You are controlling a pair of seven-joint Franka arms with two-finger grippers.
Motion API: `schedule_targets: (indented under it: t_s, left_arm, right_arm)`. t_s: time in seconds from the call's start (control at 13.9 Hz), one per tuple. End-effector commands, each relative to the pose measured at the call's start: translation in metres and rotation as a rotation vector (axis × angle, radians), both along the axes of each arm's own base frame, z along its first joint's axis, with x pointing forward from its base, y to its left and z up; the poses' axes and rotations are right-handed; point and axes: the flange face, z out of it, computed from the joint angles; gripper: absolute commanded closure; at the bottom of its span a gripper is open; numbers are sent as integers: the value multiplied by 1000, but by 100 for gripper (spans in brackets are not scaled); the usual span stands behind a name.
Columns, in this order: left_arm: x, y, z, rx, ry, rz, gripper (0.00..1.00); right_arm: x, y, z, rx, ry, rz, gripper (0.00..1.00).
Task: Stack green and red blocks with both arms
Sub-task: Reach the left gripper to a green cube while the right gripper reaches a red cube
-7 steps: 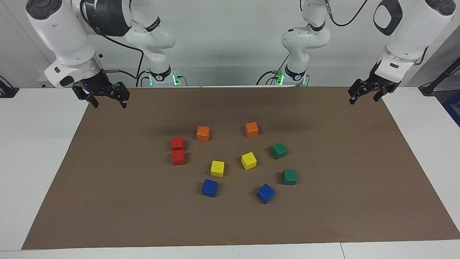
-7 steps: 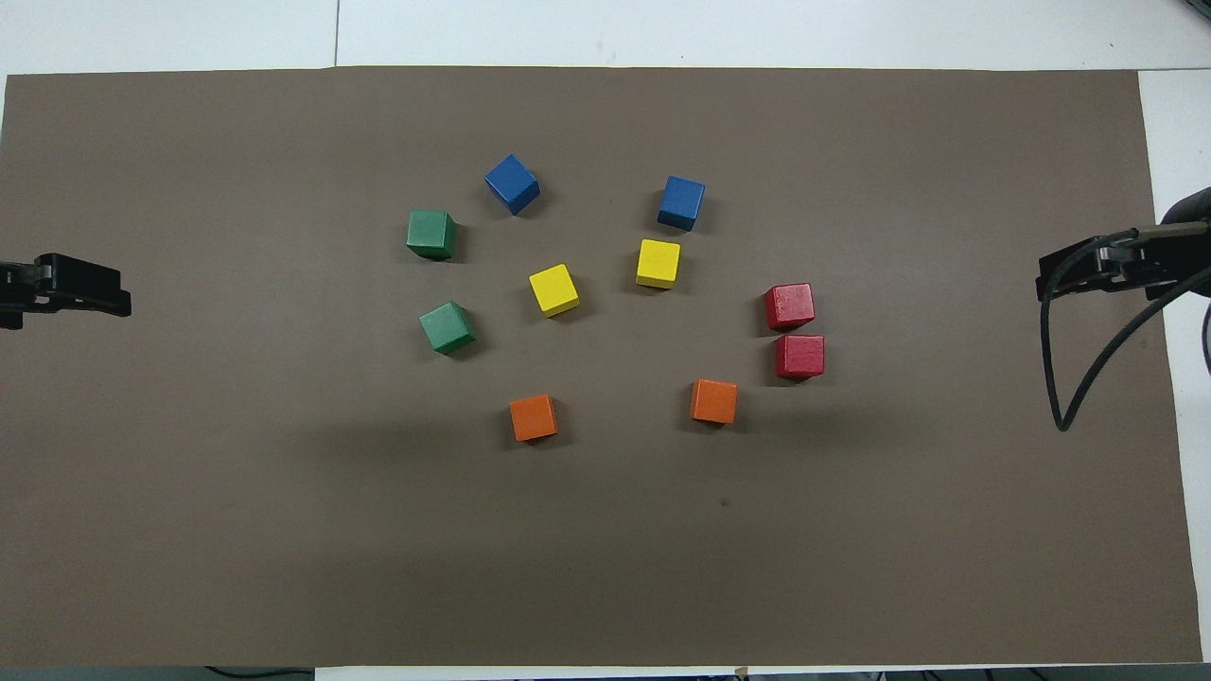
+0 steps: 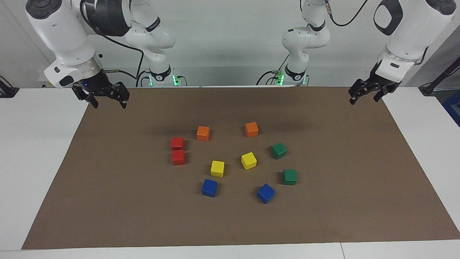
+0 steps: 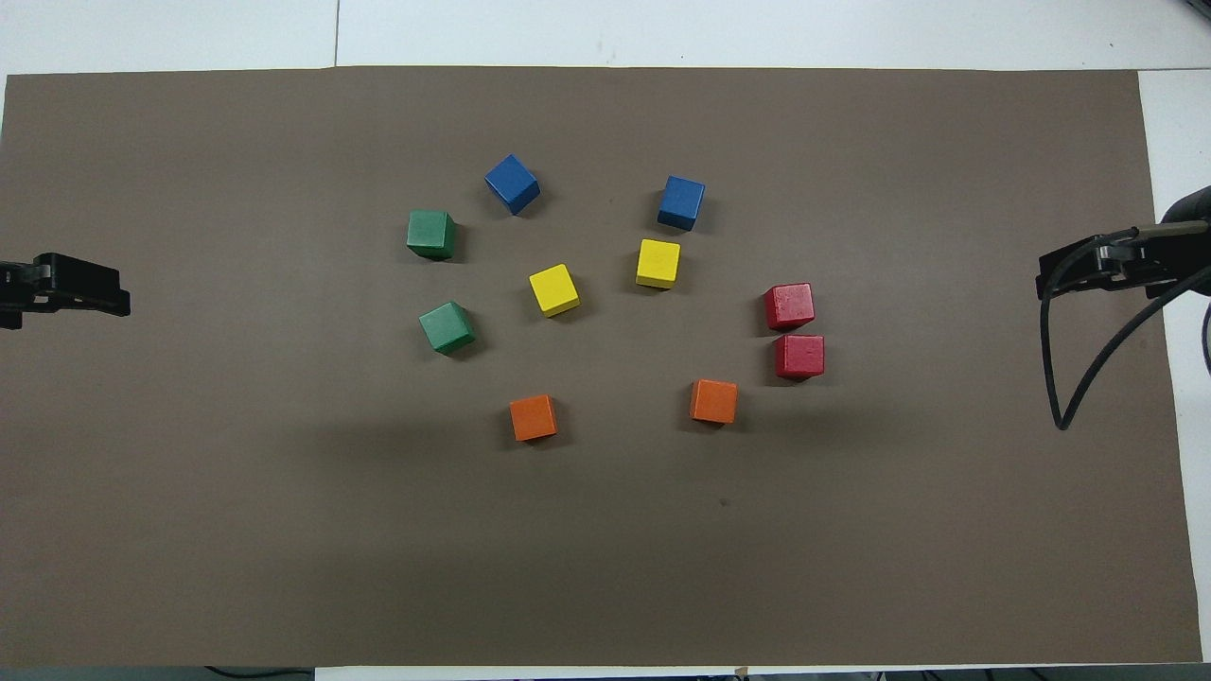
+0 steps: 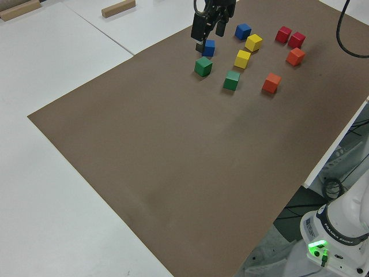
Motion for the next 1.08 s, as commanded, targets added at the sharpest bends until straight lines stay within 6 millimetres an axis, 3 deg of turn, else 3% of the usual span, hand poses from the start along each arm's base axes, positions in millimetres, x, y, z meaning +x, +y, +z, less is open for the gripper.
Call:
schedule_targets:
  t_s: [0.0, 0.14, 0.36, 0.5, 0.79, 1.0]
  left_arm:
    - [-12, -4, -8, 14, -11, -12, 0]
    - [-19, -28, -23, 5, -32, -15, 0]
    - [-20, -83, -49, -9, -73, 128, 0]
    - [-17, -119, -71, -17, -75, 197, 0]
    - [-3, -197, -133, -32, -69, 332, 0]
    - [9, -220, -172, -41, -71, 421, 0]
  right_arm:
    - [1, -1, -1, 18, -5, 0, 0]
    - [-1, 7, -7, 17, 5, -29, 0]
    - [-3, 21, -11, 40, -1, -59, 0]
    - [-3, 49, -14, 43, -27, -65, 0]
    - [-13, 90, -52, 46, -77, -106, 0]
    - [-17, 113, -91, 47, -70, -130, 0]
